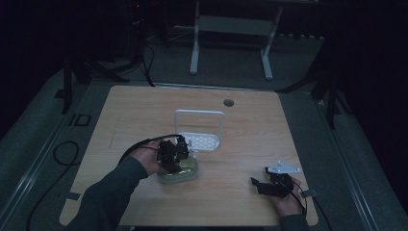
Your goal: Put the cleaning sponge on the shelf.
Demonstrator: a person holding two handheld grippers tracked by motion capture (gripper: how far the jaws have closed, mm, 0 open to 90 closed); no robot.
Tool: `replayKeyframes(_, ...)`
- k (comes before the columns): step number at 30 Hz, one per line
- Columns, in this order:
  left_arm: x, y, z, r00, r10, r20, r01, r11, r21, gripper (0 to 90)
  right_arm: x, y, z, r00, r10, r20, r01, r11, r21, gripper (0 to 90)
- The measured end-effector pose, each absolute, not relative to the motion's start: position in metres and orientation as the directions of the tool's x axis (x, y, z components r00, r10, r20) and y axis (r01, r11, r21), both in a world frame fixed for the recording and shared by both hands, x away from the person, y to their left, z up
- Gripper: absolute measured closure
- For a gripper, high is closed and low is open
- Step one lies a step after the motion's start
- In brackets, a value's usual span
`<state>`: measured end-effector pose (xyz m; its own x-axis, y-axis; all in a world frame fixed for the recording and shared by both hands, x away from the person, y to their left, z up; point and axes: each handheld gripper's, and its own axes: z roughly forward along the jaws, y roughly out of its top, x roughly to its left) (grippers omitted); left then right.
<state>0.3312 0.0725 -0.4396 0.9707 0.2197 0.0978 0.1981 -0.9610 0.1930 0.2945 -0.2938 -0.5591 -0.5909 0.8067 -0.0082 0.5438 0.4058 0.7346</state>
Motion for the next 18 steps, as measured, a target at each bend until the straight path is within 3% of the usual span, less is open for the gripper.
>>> replayKeyframes(18,0.347,0.06,-0.429,0.974,0.125,0.191,0.076,-0.966,0.247,71.7,0.295,-0.294,-0.559,-0.592,0.806,-0.009,0.543,0.407,0.735,23.5)
